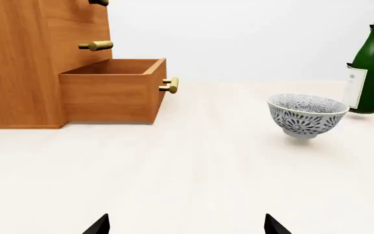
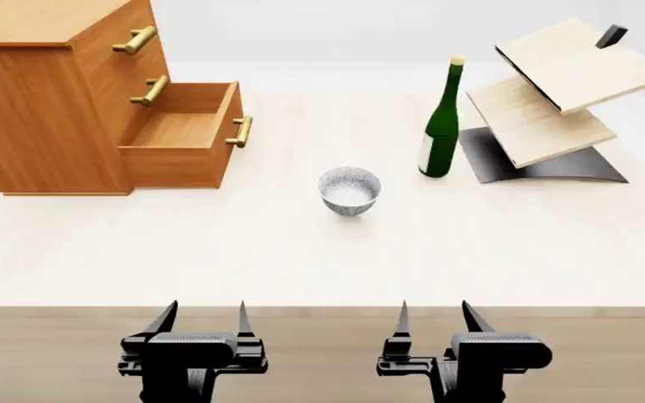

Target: Put the bowl on top of the cabinet.

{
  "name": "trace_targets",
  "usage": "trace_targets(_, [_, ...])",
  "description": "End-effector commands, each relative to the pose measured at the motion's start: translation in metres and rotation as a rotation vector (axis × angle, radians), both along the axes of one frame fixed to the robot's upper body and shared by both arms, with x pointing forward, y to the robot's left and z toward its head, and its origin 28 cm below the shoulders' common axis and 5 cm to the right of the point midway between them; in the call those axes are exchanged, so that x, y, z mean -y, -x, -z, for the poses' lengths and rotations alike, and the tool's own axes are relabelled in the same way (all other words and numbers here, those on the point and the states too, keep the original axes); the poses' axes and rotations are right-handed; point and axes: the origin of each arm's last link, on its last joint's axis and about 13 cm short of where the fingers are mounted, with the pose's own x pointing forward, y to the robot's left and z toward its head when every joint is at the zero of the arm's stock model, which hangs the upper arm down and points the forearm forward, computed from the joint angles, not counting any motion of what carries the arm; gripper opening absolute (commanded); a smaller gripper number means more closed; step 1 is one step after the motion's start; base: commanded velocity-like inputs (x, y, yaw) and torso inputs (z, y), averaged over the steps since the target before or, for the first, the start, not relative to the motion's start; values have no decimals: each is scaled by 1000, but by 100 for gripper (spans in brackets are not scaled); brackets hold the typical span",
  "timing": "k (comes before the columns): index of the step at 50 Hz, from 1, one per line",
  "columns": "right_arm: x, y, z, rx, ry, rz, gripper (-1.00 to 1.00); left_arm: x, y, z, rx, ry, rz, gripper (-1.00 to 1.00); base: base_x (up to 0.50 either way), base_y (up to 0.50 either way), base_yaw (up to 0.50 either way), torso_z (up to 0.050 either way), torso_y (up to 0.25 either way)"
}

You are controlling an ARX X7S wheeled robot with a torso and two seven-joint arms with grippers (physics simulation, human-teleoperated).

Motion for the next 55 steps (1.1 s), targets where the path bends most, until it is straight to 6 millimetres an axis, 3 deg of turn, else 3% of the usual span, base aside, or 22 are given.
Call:
trace_targets(1, [0,-1,-1,1,-8,-5,100,1,0,0,-2,-1,3,100,0,0,0,0,0])
trace_targets(25, [0,1,-6,9,-9,-16,100,2,2,-5,12,10,12,100,0,0,0,0,0])
trace_targets(45, [0,5,-27,45,-19,-24,100,-4,13,-50,137,30,-10,100,0,0,0,0,0])
trace_targets(55, [-2,12,-50,78,-23,-32,100,-3,22,-74,176,31,9,100,0,0,0,0,0])
